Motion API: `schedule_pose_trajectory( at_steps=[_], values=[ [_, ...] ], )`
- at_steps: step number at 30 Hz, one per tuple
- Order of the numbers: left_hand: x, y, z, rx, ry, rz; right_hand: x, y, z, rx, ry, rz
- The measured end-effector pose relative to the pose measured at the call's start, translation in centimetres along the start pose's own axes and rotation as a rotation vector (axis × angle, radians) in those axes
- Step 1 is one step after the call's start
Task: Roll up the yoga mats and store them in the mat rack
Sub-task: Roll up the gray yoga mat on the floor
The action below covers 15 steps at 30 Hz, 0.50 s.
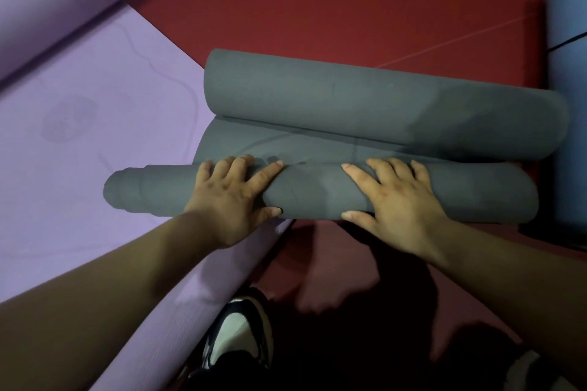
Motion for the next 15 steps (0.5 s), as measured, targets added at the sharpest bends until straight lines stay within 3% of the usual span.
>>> schedule_pose_trajectory(
  at_steps=[5, 15],
  values=[
    [-0.4, 0.3, 1.6, 0.038, -0.136, 0.155, 1.0, 0.4, 0.9, 0.021, 0.014, -0.045],
    [2.6, 0.2, -0.4, 0.038, -0.077, -0.032, 3.1, 1.1, 1.9, 0.005, 0.101, -0.127]
  ],
)
Point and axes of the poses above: each hand's wrist, its own x-axis towards the middle knuckle, its own y-axis out of the back of the hand, z = x × y, the point moved 6 cm from there along x, towards the middle knuckle, and after that the axes turned 6 degrees about -x, right-handed, at the moved point
